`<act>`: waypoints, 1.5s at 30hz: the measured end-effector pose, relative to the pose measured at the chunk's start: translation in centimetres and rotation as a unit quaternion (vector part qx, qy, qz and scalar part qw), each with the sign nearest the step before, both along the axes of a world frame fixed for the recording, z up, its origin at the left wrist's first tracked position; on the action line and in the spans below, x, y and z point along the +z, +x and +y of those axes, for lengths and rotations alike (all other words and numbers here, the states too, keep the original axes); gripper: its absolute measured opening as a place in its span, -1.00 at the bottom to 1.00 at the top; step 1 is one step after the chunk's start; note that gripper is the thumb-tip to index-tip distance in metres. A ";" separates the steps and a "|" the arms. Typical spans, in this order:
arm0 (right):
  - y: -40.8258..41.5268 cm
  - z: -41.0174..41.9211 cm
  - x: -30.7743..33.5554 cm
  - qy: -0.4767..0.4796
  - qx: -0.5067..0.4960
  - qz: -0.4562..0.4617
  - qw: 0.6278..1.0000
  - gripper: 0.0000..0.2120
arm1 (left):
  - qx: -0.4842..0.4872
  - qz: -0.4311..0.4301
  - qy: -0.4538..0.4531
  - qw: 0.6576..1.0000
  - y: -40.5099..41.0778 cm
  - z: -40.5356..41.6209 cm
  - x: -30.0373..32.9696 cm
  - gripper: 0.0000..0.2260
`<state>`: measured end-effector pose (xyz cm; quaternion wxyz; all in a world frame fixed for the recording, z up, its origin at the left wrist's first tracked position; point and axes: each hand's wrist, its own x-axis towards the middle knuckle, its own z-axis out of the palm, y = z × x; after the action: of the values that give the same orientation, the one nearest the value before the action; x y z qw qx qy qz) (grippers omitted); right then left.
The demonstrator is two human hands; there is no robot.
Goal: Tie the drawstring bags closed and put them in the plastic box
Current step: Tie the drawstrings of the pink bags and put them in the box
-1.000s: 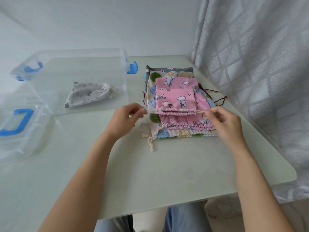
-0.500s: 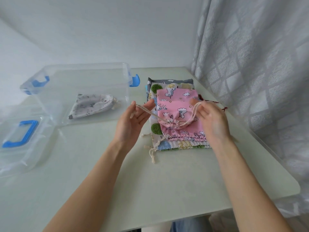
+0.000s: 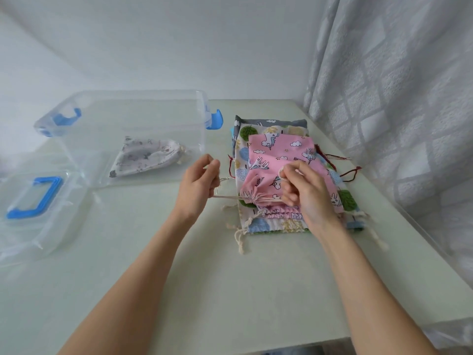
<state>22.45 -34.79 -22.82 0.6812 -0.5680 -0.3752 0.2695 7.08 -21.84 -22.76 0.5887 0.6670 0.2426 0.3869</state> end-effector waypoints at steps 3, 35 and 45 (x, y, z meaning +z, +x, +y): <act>-0.3 0.0 0.0 -0.016 0.020 -0.011 1.000 -0.81 | 0.031 0.109 0.151 0.982 -0.3 0.2 -0.9 -0.70; -3.6 2.1 1.6 -0.060 0.059 -0.197 0.977 -0.79 | -0.128 0.024 -0.023 0.991 -1.1 -1.2 1.3 -0.73; -1.9 1.0 1.5 -0.114 0.024 -0.128 0.985 -0.78 | -0.153 0.000 -0.065 0.986 -1.2 -1.2 1.6 -0.93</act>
<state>20.60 -33.84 -21.35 0.5517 -0.6624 -0.4400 0.2516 5.86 -23.02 -21.18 0.6831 0.6564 0.1624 0.2759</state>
